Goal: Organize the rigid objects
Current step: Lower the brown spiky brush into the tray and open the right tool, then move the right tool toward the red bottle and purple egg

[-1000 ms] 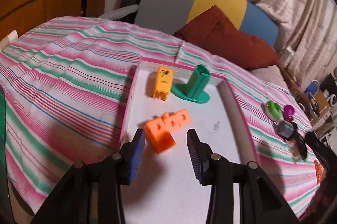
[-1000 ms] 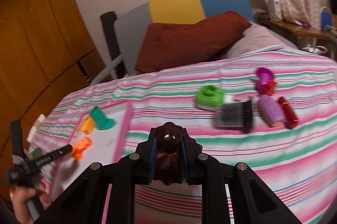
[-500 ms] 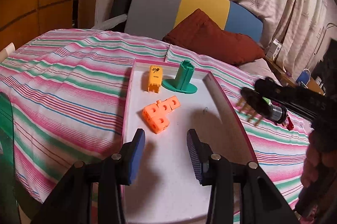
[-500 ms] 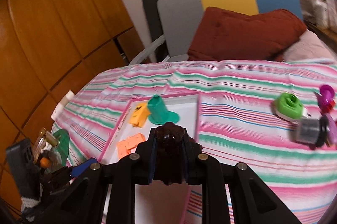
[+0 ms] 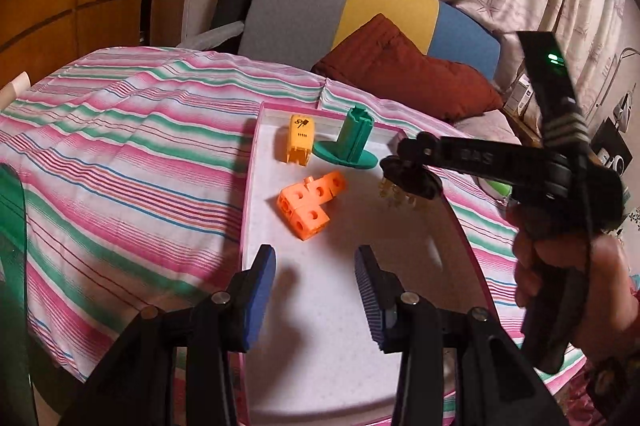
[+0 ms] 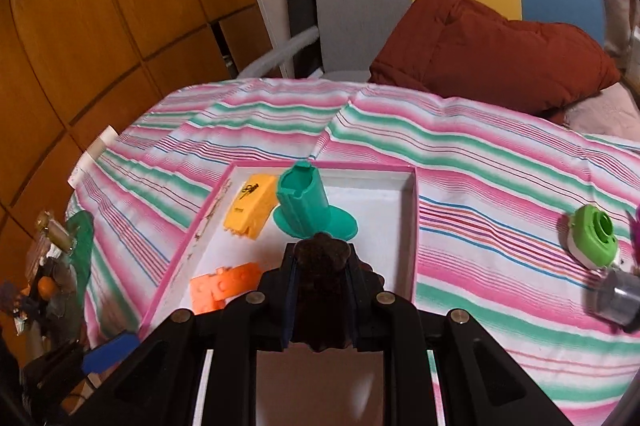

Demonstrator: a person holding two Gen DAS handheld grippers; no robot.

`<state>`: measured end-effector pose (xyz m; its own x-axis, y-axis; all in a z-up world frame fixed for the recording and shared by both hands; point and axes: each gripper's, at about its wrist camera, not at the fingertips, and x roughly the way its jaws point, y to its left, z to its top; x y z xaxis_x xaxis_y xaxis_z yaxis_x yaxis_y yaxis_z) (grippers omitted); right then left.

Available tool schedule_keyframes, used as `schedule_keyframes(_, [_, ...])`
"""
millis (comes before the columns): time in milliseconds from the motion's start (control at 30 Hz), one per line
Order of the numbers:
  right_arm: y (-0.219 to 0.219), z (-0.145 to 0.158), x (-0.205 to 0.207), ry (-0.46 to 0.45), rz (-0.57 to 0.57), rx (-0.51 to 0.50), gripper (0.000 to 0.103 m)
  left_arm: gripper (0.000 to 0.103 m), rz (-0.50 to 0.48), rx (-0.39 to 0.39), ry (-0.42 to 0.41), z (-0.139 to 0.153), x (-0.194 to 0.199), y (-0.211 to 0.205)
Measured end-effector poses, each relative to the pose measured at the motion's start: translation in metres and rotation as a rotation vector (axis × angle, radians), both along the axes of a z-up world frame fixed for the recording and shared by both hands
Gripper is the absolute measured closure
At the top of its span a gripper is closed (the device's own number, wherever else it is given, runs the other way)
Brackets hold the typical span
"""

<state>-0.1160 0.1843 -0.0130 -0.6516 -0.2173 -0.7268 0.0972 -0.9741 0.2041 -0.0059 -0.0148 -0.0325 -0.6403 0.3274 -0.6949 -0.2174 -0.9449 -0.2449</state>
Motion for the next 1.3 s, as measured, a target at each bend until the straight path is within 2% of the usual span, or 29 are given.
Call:
schedule_keyframes(133, [-0.001, -0.008, -0.012, -0.024, -0.007, 0.017, 0.081, 0.062, 0.0, 0.001, -0.001, 0.0, 0.002, 0.0])
schedule_keyframes(200, [0.0, -0.008, -0.014, -0.016, -0.011, 0.01, 0.074, 0.062, 0.0, 0.001, 0.002, 0.0, 0.002, 0.0])
schedule_keyframes(267, [0.0, -0.007, -0.015, -0.006, -0.022, 0.013, 0.057, 0.062, -0.003, 0.004, -0.003, -0.001, 0.003, 0.0])
schedule_keyframes(433, [0.005, 0.007, -0.007, 0.043, -0.048, 0.022, 0.052, 0.062, -0.02, 0.033, -0.014, -0.002, 0.003, 0.001])
schedule_keyframes(567, [0.012, 0.02, -0.002, 0.063, -0.06, 0.005, 0.034, 0.062, -0.029, 0.039, -0.02, -0.002, 0.005, 0.005])
schedule_keyframes(733, [0.014, 0.03, 0.008, 0.06, -0.058, 0.037, 0.022, 0.062, -0.041, 0.037, -0.021, -0.001, 0.008, 0.01])
schedule_keyframes(900, [0.021, 0.026, 0.026, 0.061, -0.066, 0.093, 0.022, 0.062, -0.056, 0.037, -0.025, -0.001, 0.012, 0.014])
schedule_keyframes(1167, [0.079, 0.007, 0.066, 0.064, -0.257, 0.075, 0.022, 0.062, -0.132, 0.028, -0.025, 0.003, 0.021, 0.035])
schedule_keyframes(1300, [0.109, -0.011, 0.087, 0.021, -0.305, 0.078, 0.022, 0.062, -0.175, 0.011, -0.018, 0.007, 0.026, 0.052])
